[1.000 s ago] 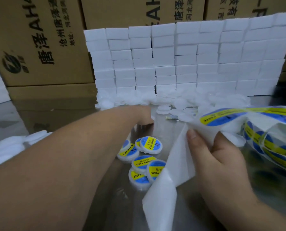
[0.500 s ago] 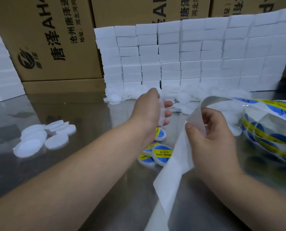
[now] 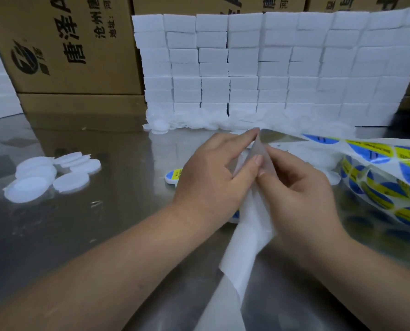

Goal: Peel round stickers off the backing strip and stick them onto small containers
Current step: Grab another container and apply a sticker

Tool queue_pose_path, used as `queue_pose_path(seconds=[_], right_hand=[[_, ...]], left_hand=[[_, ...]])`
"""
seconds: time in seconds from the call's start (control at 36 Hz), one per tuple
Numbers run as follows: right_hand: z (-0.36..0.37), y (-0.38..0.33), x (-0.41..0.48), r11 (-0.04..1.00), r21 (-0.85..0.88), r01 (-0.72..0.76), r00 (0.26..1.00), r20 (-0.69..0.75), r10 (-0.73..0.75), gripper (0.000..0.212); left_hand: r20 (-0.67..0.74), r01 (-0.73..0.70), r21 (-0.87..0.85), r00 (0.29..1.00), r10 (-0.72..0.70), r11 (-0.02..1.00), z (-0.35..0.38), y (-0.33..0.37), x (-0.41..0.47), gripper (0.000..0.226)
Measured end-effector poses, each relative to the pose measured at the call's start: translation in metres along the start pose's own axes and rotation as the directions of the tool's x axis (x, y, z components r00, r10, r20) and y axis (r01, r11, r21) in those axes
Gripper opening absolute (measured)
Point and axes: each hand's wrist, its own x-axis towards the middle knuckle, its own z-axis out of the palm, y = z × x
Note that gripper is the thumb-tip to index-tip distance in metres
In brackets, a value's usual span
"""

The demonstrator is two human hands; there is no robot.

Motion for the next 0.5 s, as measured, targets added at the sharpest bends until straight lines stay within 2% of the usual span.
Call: queue_pose_path(seconds=[0.11, 0.22, 0.28, 0.36, 0.5], right_hand=[[-0.0005, -0.0032, -0.0022, 0.999, 0.041, 0.035, 0.997, 0.072, -0.038, 0.018], [-0.0012, 0.0003, -0.0011, 0.999, 0.015, 0.053, 0.998, 0.016, -0.053, 0.017], [-0.0015, 0.0029, 0.0001, 0.997, 0.008, 0.078, 0.997, -0.015, -0.078, 0.008], [-0.0011, 0.0047, -0.0004, 0.991, 0.027, 0.132, 0.991, -0.021, -0.132, 0.013], [-0.0018, 0.0032, -0.0001, 0.987, 0.038, 0.156, 0.988, -0.012, -0.156, 0.019]], left_hand=[[-0.046, -0.029, 0.054, 0.998, 0.031, 0.998, -0.0036, 0.0033, -0.0013, 0.041], [-0.060, -0.112, 0.190, 0.990, 0.125, 0.975, -0.0050, 0.0032, -0.0036, 0.036], [-0.075, -0.139, 0.228, 0.984, 0.160, 0.964, -0.0041, 0.0035, -0.0045, 0.029], [-0.072, -0.126, 0.172, 0.987, 0.140, 0.977, -0.0023, 0.0033, -0.0046, 0.026], [-0.014, -0.096, -0.037, 0.995, 0.095, 0.995, -0.0057, 0.0040, -0.0032, 0.022]])
